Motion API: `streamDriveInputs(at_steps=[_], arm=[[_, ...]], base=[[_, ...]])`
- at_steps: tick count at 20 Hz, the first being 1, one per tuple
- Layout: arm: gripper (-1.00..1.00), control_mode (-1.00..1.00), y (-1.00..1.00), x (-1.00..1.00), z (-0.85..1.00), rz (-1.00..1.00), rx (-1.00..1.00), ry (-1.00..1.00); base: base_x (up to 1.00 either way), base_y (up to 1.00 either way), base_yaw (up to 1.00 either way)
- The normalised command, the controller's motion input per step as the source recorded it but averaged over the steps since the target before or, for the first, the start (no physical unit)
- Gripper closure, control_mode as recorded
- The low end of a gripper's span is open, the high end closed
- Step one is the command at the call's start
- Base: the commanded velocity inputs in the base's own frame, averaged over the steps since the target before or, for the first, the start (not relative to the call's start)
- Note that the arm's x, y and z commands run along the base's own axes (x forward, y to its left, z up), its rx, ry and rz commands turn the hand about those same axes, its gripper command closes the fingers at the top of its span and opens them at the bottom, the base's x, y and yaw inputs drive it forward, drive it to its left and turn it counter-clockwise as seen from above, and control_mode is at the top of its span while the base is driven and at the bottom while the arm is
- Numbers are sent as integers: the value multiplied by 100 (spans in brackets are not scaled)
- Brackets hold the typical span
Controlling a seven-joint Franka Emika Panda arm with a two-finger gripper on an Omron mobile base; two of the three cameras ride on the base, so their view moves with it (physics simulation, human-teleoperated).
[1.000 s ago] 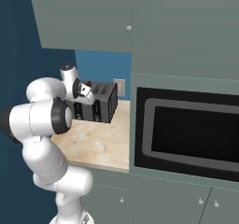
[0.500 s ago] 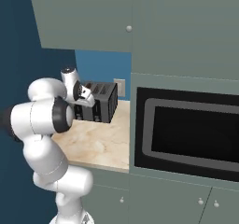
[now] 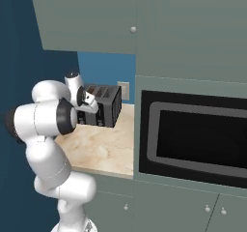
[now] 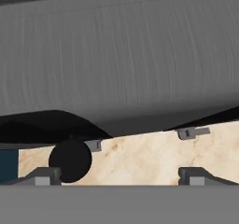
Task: Start the toaster. Once the lever pops up, take the bread to the plate on the dining counter.
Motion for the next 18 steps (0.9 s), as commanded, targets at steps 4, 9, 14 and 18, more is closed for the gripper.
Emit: streamDriveInputs(at_steps=[4, 9, 14, 18], arm=[[-100, -100, 0, 1, -12, 0, 0, 4], [-100, -100, 0, 0, -12, 0, 0, 3], [-100, -100, 0, 0, -11, 0, 0, 0], [-100, -100, 0, 0, -19, 0, 0, 0]], base=[[0, 0, 0], [0, 0, 0], [0, 0, 0], [0, 0, 0]])
